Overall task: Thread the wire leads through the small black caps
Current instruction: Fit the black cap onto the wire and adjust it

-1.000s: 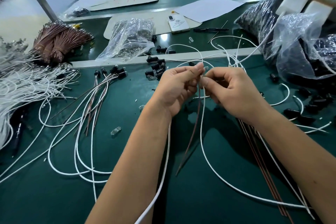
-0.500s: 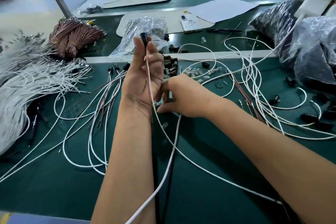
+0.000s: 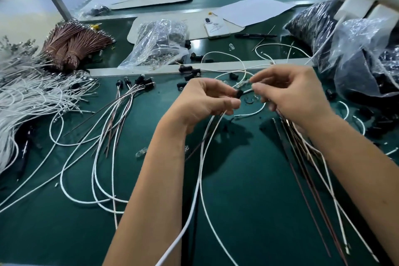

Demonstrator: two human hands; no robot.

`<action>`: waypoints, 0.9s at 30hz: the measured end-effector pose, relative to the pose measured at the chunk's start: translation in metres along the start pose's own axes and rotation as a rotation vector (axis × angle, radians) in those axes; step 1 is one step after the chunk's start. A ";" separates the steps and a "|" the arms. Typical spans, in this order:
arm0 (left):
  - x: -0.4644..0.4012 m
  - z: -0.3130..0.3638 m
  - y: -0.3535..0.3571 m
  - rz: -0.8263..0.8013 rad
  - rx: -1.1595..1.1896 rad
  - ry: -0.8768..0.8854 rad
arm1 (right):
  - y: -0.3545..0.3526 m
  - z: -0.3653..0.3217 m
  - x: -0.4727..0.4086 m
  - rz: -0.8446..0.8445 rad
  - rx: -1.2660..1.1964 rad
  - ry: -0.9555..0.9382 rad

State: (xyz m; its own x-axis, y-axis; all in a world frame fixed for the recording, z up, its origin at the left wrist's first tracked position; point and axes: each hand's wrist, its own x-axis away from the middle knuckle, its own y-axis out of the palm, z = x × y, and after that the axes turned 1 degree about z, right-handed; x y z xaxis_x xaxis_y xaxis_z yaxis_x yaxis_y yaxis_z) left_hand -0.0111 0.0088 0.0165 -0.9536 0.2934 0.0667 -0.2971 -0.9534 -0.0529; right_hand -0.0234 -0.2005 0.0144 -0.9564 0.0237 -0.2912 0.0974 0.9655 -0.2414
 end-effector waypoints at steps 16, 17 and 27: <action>-0.005 -0.008 0.010 -0.023 -0.080 0.104 | -0.007 0.013 0.011 -0.129 -0.165 -0.037; -0.005 -0.009 0.010 -0.027 -0.085 0.104 | -0.007 0.013 0.011 -0.138 -0.161 -0.037; -0.005 -0.011 0.009 -0.048 -0.112 0.117 | -0.010 0.014 0.011 -0.182 -0.090 -0.041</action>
State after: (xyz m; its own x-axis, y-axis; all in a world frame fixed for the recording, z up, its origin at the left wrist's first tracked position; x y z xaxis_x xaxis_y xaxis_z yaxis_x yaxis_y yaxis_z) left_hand -0.0095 -0.0007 0.0047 -0.9352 0.3513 -0.0443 -0.3401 -0.9261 -0.1633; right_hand -0.0314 -0.2136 0.0008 -0.9436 -0.1622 -0.2886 -0.1027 0.9722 -0.2106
